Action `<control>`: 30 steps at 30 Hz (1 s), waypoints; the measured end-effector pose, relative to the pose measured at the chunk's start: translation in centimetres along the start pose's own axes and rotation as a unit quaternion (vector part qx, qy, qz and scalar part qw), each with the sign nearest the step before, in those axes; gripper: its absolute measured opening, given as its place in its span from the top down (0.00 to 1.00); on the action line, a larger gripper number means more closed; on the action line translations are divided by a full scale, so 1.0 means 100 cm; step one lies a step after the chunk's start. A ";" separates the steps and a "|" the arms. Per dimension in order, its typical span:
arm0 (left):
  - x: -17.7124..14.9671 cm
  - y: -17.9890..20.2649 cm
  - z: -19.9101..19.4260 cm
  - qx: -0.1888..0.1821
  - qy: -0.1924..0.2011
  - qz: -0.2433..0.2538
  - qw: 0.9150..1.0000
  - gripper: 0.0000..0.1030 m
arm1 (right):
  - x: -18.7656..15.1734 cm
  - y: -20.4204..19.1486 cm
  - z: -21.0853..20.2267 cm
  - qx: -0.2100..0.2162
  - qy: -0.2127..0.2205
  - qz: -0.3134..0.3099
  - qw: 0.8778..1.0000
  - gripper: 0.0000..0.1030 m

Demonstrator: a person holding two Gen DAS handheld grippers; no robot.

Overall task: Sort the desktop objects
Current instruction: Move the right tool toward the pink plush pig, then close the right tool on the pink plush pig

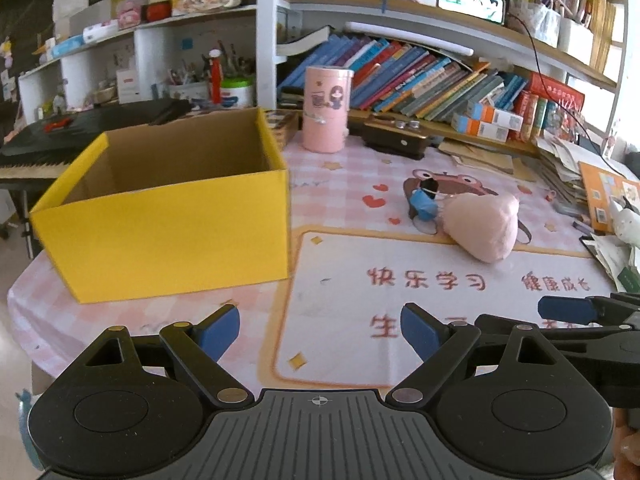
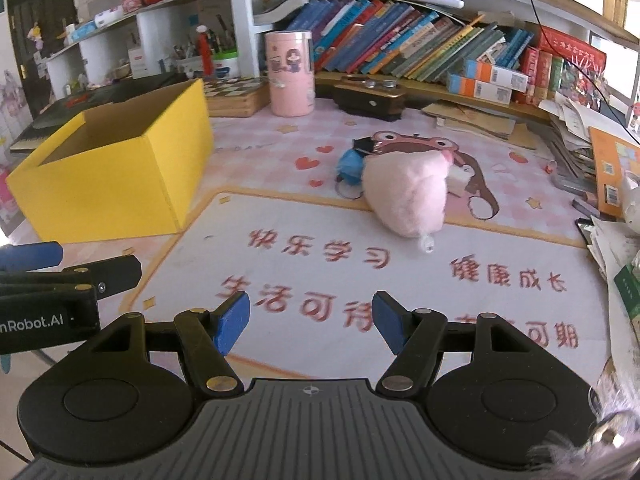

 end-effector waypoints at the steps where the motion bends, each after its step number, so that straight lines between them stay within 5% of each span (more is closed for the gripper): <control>1: 0.002 0.004 0.004 0.000 -0.001 0.000 1.000 0.13 | 0.002 0.005 0.003 -0.001 -0.001 0.001 1.000 0.36; 18: 0.018 0.067 0.049 -0.001 -0.012 -0.007 1.000 0.13 | 0.024 0.085 0.030 -0.011 -0.007 -0.002 1.000 0.35; 30: 0.027 0.074 0.064 0.052 -0.014 -0.020 0.998 0.12 | 0.043 0.107 0.066 0.022 -0.005 -0.009 1.000 0.24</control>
Point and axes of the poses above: each gripper's, at about its wrist camera, not at the fingertips, and z roughly the way its jaws point, y to its right, x to its top, the point moved 7 cm from there along z, roughly the way its jaws point, and after that the axes turned 9 degrees about y, right-handed, at the moved point
